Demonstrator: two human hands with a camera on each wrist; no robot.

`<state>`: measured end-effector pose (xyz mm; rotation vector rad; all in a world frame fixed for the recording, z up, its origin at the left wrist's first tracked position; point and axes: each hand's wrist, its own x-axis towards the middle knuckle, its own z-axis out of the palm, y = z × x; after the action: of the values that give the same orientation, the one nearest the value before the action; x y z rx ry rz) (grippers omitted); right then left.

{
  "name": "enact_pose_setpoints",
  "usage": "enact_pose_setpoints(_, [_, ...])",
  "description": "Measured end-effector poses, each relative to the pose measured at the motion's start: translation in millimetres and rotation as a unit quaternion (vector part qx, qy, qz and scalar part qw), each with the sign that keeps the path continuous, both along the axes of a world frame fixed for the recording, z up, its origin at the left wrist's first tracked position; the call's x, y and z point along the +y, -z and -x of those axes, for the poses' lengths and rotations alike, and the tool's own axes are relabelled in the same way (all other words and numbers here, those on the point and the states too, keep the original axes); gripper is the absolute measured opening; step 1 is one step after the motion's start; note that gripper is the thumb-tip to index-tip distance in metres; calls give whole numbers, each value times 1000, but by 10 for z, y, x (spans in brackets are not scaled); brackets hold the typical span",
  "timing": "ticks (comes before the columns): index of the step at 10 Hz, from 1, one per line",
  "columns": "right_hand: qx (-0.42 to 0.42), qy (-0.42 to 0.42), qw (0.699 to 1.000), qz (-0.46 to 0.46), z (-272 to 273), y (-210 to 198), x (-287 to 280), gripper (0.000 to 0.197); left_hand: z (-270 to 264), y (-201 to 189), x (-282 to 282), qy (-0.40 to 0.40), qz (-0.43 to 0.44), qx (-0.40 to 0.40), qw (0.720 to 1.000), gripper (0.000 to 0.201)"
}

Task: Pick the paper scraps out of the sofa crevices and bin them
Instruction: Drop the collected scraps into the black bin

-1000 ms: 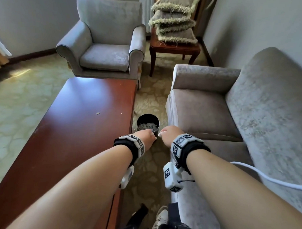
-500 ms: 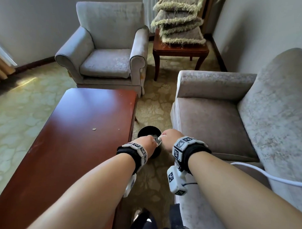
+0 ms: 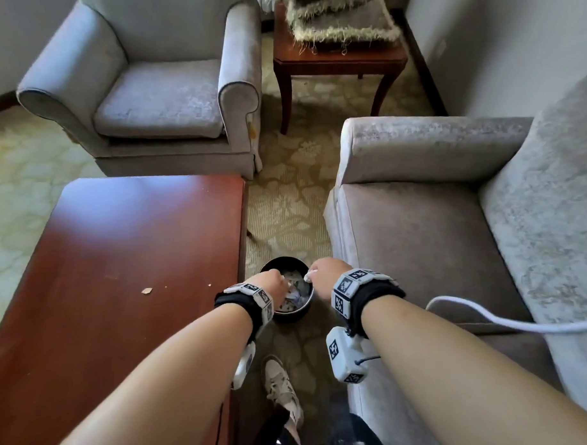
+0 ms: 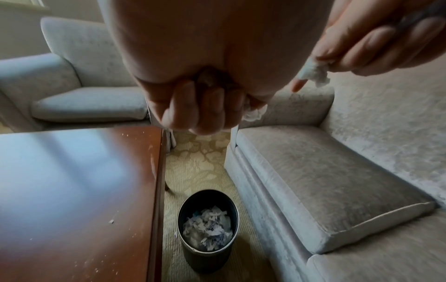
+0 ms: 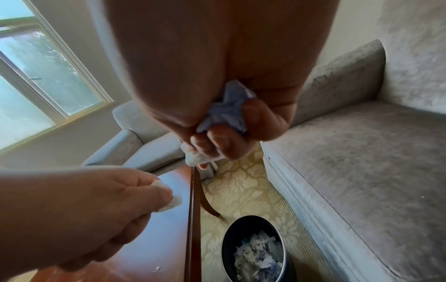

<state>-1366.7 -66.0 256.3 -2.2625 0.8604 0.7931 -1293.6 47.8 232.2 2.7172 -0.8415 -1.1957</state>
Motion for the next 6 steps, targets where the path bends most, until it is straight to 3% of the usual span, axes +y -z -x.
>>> enact_pose_setpoints(1, [21,-1,1000,-15,-248,305,-177,31,-275,501,-155,130,-64,12,989,35])
enact_pose_setpoints(2, [16,8,1000,-22,-430,723,-349,32,-566,929,-289,77,-52,-5,996,32])
enact_pose_setpoints(3, [42,10,998,-43,-650,1286,-529,31,-752,1605,-406,29,-36,9,999,32])
enact_pose_setpoints(6, [115,-26,990,-80,-1036,3172,-599,22,-978,3235,-613,-41,-58,50,996,28])
